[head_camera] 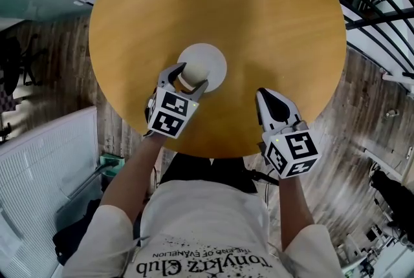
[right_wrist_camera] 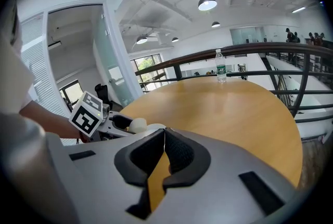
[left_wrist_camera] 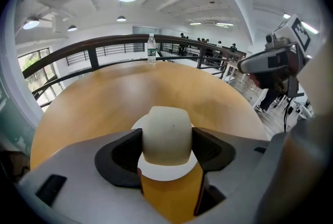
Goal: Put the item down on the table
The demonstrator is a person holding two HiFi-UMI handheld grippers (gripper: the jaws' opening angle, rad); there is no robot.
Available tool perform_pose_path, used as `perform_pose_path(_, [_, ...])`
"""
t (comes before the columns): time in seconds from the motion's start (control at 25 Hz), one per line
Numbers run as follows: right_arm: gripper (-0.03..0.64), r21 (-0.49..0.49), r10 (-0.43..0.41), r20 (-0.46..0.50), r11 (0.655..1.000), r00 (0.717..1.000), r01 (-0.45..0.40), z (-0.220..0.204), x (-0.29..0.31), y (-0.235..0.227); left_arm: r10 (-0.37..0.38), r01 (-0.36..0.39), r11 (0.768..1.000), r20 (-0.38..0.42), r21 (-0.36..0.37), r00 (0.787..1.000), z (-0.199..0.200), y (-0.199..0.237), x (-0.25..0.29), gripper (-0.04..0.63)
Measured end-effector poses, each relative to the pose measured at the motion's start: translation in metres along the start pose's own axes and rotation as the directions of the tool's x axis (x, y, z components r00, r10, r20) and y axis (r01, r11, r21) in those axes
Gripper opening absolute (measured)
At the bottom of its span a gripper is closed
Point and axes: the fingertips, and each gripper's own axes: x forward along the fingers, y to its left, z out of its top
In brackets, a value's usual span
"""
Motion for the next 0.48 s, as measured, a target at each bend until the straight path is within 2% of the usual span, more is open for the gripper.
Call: perform_pose_path(0.48, [0.025,0.020,0.007,-0.016,1.000,1.000,-0.006,-0.008,0.011,-0.002,-0.051,0.056,0.998,-0.132,0.035,0.990,-0.010,0.007,0.034,0.302])
